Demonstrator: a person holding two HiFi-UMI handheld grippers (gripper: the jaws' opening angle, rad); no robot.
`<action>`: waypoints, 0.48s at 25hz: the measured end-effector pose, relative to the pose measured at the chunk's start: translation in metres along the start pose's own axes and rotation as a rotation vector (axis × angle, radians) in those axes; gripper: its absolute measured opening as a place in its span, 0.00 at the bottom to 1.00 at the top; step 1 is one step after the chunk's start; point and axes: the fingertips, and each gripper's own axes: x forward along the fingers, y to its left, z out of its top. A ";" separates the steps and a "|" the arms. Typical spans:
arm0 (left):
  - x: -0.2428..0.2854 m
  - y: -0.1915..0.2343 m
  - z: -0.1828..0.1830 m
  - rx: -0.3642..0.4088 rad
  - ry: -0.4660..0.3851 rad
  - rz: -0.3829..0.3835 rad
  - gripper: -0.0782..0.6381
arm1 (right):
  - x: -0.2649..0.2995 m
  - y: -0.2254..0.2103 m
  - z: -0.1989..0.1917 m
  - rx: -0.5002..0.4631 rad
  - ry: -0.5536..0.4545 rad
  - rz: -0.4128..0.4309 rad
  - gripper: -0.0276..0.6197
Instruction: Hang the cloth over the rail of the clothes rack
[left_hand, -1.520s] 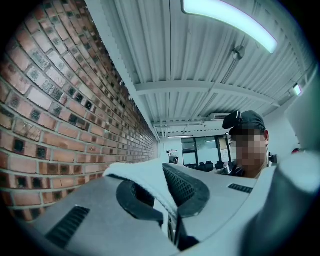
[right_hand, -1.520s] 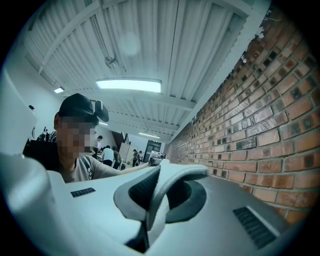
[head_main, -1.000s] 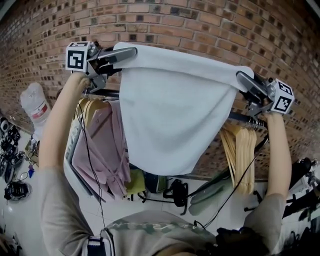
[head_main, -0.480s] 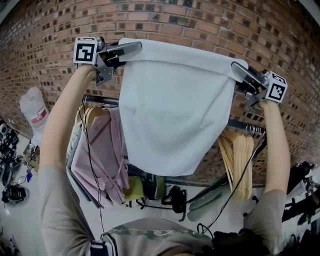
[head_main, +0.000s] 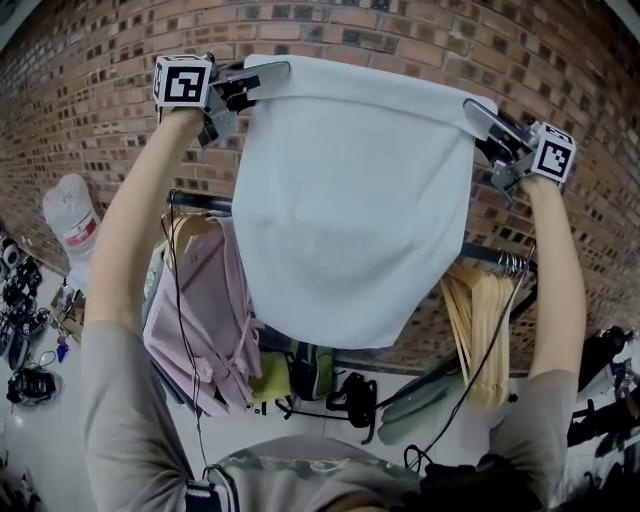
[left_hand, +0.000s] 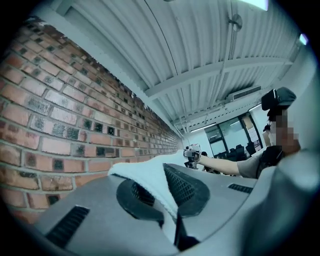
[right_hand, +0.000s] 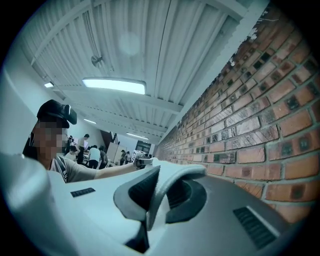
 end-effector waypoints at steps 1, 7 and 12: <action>0.000 0.005 -0.005 -0.015 0.001 0.003 0.13 | 0.003 -0.004 -0.003 0.000 0.004 -0.002 0.07; 0.012 0.035 -0.052 -0.108 0.034 -0.001 0.13 | 0.009 -0.043 -0.051 0.076 0.033 -0.024 0.07; 0.018 0.053 -0.119 -0.174 0.128 0.001 0.13 | 0.009 -0.069 -0.129 0.246 0.096 -0.063 0.07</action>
